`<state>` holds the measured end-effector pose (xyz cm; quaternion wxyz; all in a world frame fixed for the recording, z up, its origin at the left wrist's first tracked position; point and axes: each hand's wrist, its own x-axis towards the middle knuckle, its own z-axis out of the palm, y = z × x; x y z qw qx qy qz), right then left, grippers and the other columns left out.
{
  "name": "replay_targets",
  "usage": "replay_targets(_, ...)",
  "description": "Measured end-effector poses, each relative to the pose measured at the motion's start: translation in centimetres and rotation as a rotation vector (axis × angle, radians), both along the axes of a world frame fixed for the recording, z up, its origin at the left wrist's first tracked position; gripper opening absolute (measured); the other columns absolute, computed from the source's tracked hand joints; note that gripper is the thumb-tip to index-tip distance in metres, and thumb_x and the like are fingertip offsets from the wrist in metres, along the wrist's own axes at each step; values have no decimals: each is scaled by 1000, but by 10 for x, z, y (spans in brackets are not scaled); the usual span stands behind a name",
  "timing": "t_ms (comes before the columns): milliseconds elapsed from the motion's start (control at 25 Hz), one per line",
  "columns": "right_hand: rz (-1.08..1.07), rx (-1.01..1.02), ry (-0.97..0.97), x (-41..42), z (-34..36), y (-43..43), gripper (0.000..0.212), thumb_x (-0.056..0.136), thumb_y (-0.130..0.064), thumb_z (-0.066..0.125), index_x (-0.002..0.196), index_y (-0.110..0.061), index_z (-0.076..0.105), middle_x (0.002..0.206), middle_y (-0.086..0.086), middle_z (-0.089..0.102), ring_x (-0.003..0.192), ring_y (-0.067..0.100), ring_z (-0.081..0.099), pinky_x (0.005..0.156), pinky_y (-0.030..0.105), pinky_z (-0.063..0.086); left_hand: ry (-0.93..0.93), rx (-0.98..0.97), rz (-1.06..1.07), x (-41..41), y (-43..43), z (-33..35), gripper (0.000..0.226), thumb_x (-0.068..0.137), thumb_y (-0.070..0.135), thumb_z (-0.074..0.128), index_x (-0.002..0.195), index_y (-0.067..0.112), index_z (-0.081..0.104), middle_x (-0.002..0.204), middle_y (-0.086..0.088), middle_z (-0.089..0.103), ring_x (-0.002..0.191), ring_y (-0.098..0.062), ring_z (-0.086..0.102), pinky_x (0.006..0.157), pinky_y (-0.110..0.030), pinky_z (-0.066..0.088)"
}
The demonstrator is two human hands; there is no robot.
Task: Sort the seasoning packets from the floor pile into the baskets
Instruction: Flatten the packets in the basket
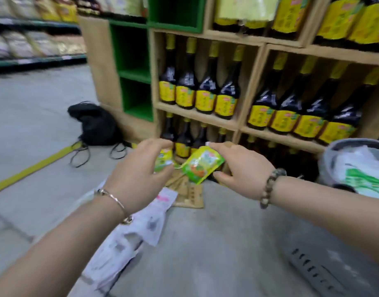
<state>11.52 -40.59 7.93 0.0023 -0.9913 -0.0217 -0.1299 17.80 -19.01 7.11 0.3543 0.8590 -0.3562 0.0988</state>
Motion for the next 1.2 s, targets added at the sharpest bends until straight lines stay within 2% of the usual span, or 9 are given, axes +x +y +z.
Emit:
replay_targets(200, 277, -7, 163, 58, -51, 119, 61, 88, -41, 48, 143, -27, 27, 138, 1, 43, 123, 23, 43, 91, 33, 37, 69, 81, 257, -10, 126, -59, 40, 88, 26, 58, 128, 23, 52, 131, 8, 48, 117, -9, 47, 85, -8, 24)
replay_targets(320, 455, -45, 301, 66, -97, 168, 60, 90, -37, 47, 143, -23, 25, 135, 3, 43, 121, 25, 43, 90, 36, 39, 202, 148, 392, -25, 170, -105, 41, 87, 30, 55, 127, 21, 52, 129, 4, 51, 118, -16, 49, 90, -15, 28)
replay_targets(480, 601, -1, 464, 63, -156, 210, 58, 91, -36, 45, 144, -25, 23, 139, 1, 40, 124, 24, 42, 91, 36, 40, 388, 162, 621, -60, 210, -161, 43, 86, 18, 61, 128, 20, 52, 134, -1, 50, 124, -17, 45, 97, -22, 30)
replay_targets(760, 690, 87, 768, 53, -263, 298, 57, 87, -37, 49, 140, -25, 32, 139, 2, 44, 124, 23, 45, 94, 35, 42, 589, 207, 918, -119, 271, -236, 42, 86, 20, 60, 127, 18, 53, 130, -4, 53, 122, -21, 47, 97, -26, 33)
replay_targets(840, 529, 276, 909, 47, -291, 316, 59, 84, -34, 58, 138, -21, 37, 132, 5, 51, 121, 25, 49, 95, 36, 43, 659, 218, 959, -130, 278, -250, 41, 87, 21, 57, 128, 21, 52, 130, -3, 51, 120, -21, 49, 97, -29, 38)
replay_targets(920, 84, 743, 1044, 41, -313, 335, 61, 79, -23, 67, 133, -14, 41, 122, 9, 56, 114, 30, 54, 95, 41, 46, 717, 226, 992, -142, 283, -263, 41, 87, 22, 55, 128, 22, 51, 130, -1, 50, 119, -21, 50, 95, -33, 41)
replay_targets(1000, -277, 1108, 1023, 35, -328, 342, 60, 75, -13, 70, 129, -9, 42, 121, 16, 56, 108, 34, 57, 92, 47, 48, 748, 213, 1004, -152, 282, -275, 40, 88, 23, 55, 128, 21, 50, 130, 0, 49, 120, -18, 49, 96, -30, 40)
replay_targets(1080, -431, 1134, 1023, 19, -337, 341, 59, 74, -14, 73, 125, -4, 46, 118, 21, 57, 101, 31, 59, 89, 46, 50, 770, 171, 1019, -158, 280, -286, 40, 89, 22, 54, 128, 21, 50, 130, 1, 48, 120, -16, 47, 94, -24, 37)
replay_targets(1200, -416, 1034, 1130, -10, -343, 345, 51, 69, -31, 80, 106, -2, 60, 96, 15, 66, 85, 25, 62, 79, 36, 50, 787, 136, 1024, -162, 275, -296, 39, 89, 19, 54, 128, 21, 50, 132, 3, 44, 122, -15, 44, 93, -21, 34)
